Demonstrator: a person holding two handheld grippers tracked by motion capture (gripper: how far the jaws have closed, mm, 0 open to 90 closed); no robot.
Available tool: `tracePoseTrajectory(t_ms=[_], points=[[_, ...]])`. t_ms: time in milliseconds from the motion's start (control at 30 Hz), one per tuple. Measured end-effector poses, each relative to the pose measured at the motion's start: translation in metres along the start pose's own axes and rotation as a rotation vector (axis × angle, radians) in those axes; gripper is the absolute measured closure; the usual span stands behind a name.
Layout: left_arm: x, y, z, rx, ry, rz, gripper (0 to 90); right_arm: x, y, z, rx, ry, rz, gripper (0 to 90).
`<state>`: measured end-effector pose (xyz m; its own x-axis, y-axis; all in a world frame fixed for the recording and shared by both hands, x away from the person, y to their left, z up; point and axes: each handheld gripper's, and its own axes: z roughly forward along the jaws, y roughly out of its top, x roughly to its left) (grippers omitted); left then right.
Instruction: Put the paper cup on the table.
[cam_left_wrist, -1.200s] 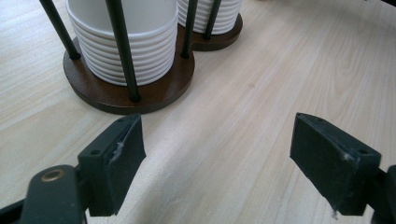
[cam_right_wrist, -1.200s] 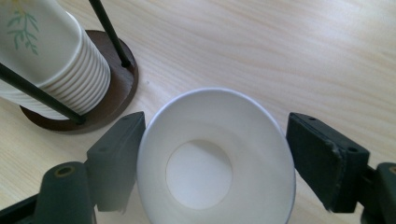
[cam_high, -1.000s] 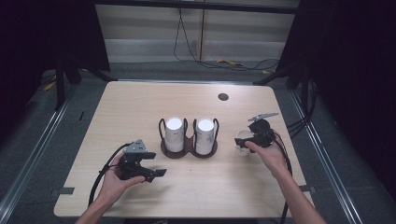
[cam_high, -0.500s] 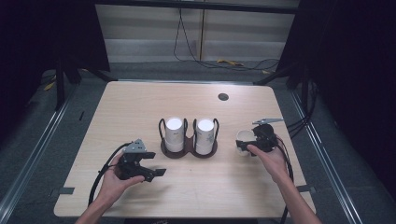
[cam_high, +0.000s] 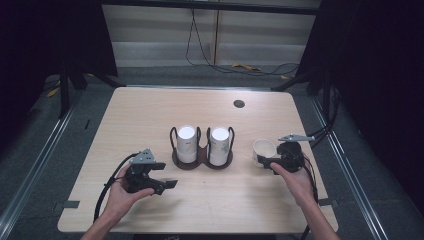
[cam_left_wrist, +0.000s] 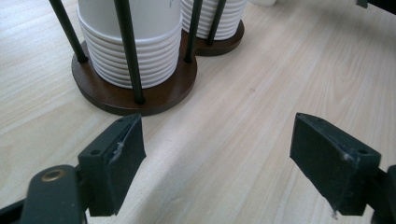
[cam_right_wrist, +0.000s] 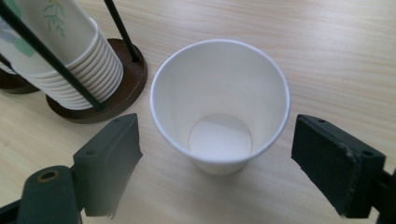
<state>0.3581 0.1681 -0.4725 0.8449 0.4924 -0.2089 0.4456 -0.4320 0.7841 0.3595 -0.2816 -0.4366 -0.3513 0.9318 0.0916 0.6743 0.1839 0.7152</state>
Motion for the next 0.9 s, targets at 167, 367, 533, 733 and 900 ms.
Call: tracePoseTrajectory(t_ms=[167, 367, 533, 733, 900], points=[[0.001, -0.002, -0.005, 0.003, 0.013, -0.007, 17.8, 0.005, -0.013, -0.013, -0.030, -0.008, 0.000, 16.3], [0.002, -0.003, -0.006, -0.004, 0.018, -0.063, 18.1, 0.018, -0.032, -0.030, -0.079, 0.011, 0.009, 18.4], [0.000, -0.008, -0.003, 0.013, 0.037, -0.057, 19.6, 0.032, -0.053, -0.034, -0.131, 0.031, 0.018, 19.5], [-0.006, -0.014, 0.003, 0.015, 0.045, -0.042, 23.6, 0.054, -0.068, -0.026, -0.121, 0.086, -0.034, 18.8], [-0.005, -0.020, 0.003, 0.021, 0.057, -0.065, 21.2, 0.049, -0.072, -0.013, -0.071, 0.092, -0.022, 18.8]])
